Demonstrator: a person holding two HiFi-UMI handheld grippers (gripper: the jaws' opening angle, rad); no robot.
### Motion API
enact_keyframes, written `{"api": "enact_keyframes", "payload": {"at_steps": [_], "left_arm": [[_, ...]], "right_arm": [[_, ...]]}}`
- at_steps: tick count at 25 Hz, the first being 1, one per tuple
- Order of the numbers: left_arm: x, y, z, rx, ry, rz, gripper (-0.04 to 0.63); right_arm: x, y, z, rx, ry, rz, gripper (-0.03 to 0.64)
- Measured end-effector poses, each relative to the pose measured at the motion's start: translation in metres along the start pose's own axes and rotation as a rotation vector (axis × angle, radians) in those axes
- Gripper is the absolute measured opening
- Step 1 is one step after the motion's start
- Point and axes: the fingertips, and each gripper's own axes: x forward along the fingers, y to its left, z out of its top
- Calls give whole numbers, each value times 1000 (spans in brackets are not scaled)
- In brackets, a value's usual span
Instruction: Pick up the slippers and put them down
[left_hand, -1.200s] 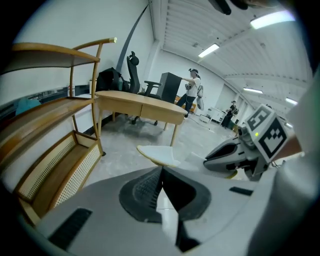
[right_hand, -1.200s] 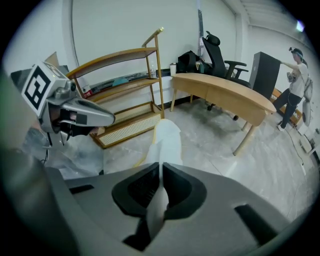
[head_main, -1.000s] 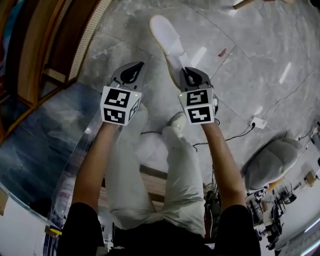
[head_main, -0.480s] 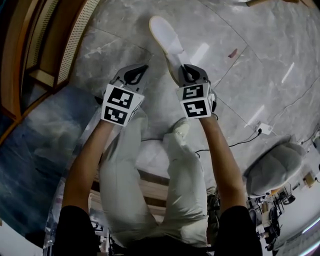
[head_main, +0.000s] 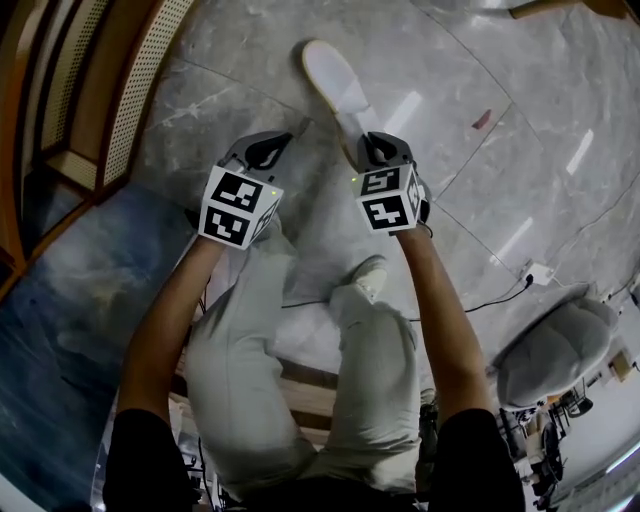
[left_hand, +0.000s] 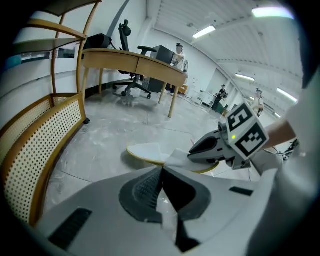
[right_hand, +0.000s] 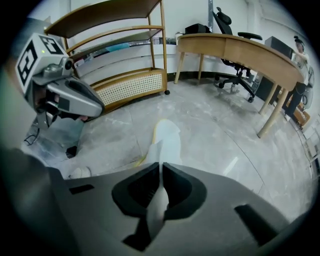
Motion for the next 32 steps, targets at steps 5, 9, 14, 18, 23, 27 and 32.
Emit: {"api": "enact_keyframes", "payload": {"at_steps": [5, 9, 14, 18, 23, 27, 32], "left_arm": [[15, 14, -8, 15, 1, -2, 5], [20, 22, -14, 29, 3, -2, 5], [23, 25, -14, 43, 2, -5, 5], [23, 28, -9, 38, -7, 0, 5], [23, 29, -11, 38, -7, 8, 5], [20, 27, -14, 31, 0, 10, 5], [10, 19, -8, 9, 5, 11, 5]], "right_arm": [[28, -3, -10, -13, 13, -6, 12], [43, -1, -14, -12, 17, -2, 14], [53, 5, -15, -14, 7, 28, 18], [57, 6, -19, -19, 22, 46, 32], [59, 6, -25, -11, 38, 58, 58], [54, 7, -27, -20, 40, 58, 60], [36, 5, -25, -1, 37, 60, 61]]}}
